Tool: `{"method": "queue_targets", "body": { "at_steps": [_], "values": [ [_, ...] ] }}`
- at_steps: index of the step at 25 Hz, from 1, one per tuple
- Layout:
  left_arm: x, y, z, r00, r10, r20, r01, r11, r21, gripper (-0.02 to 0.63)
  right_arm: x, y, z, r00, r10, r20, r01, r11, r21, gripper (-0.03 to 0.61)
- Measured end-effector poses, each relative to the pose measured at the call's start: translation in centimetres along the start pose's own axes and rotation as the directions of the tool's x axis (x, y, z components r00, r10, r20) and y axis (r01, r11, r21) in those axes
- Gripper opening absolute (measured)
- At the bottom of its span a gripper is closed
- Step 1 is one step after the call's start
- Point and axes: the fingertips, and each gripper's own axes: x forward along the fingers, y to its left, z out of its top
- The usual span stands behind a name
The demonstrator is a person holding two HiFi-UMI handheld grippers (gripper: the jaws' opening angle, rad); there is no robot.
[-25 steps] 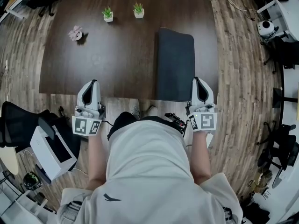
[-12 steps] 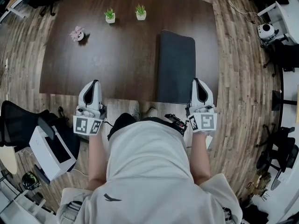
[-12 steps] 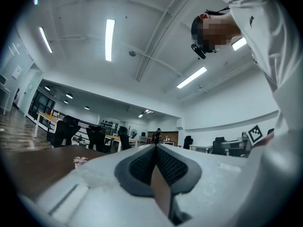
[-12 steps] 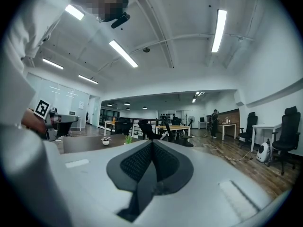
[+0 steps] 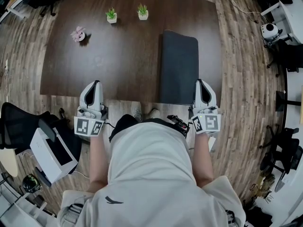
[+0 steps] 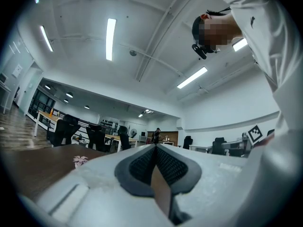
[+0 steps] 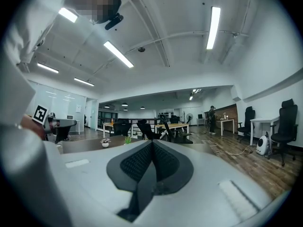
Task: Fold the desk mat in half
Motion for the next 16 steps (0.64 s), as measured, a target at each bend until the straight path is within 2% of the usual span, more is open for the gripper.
{"method": "queue_targets", "body": {
  "at_steps": [16],
  "values": [
    [0.39,0.01,-0.24,1.000,0.000,-0.006,0.000,1.000,0.000,0.003,0.10,-0.45,-0.19,1.000,-0.006,0.000,0.006,1.000,0.029,-0.002]
  ]
}}
